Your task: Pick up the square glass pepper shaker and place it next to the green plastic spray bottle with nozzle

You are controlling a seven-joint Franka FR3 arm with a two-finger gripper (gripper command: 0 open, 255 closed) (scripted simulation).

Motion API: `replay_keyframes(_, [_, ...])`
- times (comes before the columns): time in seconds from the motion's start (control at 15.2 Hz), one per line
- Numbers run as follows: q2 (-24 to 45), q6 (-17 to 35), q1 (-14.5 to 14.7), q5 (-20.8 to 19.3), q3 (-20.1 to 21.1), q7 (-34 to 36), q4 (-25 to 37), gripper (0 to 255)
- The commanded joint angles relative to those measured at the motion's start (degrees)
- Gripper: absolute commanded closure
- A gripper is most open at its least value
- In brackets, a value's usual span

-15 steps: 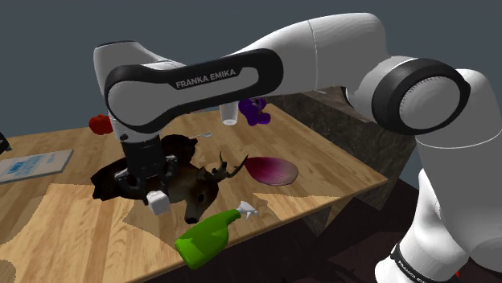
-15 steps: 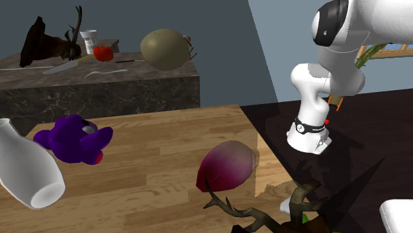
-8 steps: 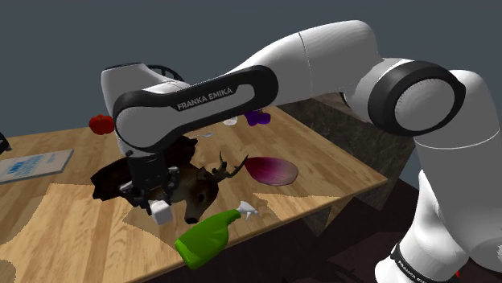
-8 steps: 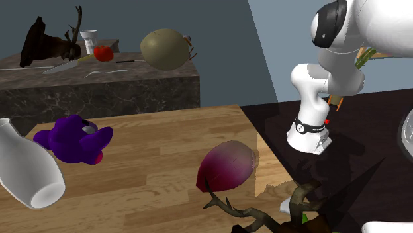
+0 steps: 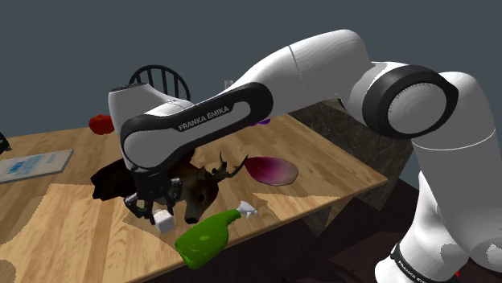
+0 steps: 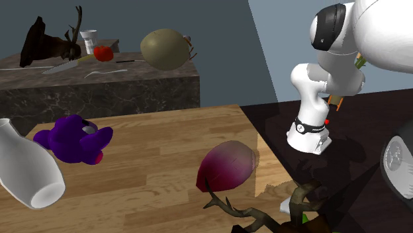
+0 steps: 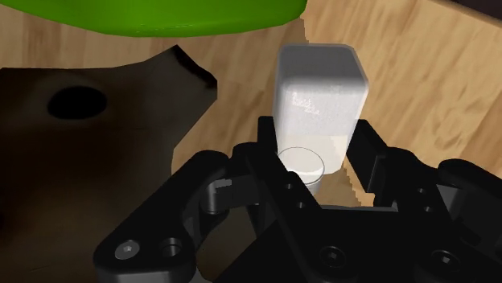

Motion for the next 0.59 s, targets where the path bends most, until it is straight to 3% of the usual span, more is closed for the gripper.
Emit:
replay_keyframes(0.0, [0.09,0.22,0.02,-0.02,0.00,0.02,-0.10,255])
replay_keyframes(0.33, [0.09,0.22,0.02,-0.02,0.00,0.02,-0.10,255])
replay_keyframes(0.4, [0.09,0.22,0.02,-0.02,0.00,0.02,-0.10,0])
replay_keyframes(0.53, [0.09,0.22,0.02,-0.02,0.00,0.02,-0.10,0])
